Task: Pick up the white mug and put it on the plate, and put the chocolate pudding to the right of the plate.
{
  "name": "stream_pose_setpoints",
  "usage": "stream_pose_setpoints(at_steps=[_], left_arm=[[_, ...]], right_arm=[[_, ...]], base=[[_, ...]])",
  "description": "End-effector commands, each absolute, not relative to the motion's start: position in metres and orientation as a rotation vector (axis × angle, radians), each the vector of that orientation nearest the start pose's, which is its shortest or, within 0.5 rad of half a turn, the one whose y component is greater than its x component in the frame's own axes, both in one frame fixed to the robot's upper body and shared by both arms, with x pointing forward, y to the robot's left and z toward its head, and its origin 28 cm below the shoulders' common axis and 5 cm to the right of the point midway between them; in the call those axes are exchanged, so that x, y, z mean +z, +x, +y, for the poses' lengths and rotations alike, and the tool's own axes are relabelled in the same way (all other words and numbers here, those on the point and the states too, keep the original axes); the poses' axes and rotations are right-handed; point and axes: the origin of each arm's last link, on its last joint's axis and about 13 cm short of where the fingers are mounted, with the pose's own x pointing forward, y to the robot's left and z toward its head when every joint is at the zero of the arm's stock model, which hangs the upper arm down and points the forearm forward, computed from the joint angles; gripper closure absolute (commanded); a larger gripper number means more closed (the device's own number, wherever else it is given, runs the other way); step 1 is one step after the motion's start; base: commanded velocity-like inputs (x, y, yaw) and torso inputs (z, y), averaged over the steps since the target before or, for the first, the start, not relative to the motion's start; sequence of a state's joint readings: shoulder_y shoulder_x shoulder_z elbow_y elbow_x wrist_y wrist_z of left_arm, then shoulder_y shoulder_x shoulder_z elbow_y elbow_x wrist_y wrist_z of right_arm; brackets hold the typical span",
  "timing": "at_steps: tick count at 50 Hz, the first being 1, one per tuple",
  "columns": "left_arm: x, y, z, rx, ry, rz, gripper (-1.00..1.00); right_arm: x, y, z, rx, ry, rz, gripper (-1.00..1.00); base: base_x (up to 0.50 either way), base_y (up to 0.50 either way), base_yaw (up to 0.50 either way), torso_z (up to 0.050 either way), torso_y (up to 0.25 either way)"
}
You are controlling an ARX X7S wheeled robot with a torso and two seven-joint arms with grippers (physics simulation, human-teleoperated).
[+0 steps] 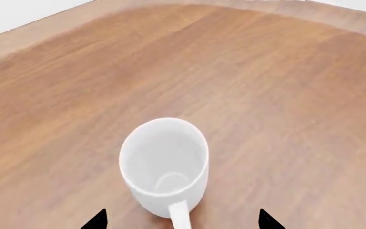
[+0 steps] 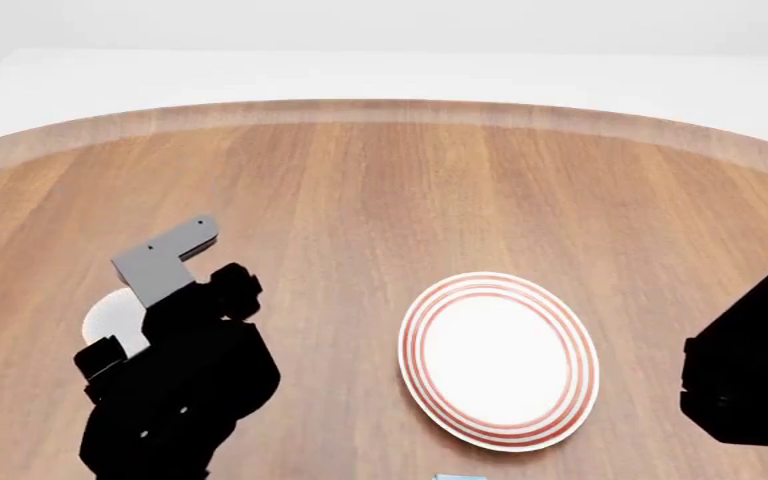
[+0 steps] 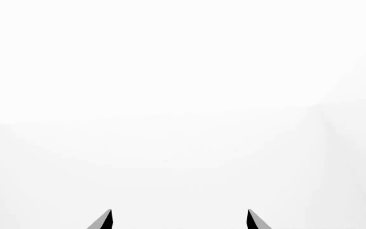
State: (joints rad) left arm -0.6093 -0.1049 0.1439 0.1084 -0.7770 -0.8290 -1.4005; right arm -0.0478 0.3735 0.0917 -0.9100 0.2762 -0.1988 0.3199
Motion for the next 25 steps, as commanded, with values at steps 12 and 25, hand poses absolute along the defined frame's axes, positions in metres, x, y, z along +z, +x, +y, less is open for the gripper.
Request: stream_pose_setpoints(at_steps=[12, 25], left_arm=[[0.127, 0.313, 0.173, 0.824, -0.259, 0.441, -1.0], [0.116, 0.317, 0.176, 0.853, -0.254, 0.47, -1.0]], right_arm=[[0.205, 0.147, -0.136, -0.07, 0.036, -1.047, -1.0], [0.204, 0.147, -0.136, -0.07, 0.037, -1.044, -1.0]], base=[[0.0, 0.0, 0.0, 0.0, 0.0], [0.0, 0.0, 0.0, 0.0, 0.0]])
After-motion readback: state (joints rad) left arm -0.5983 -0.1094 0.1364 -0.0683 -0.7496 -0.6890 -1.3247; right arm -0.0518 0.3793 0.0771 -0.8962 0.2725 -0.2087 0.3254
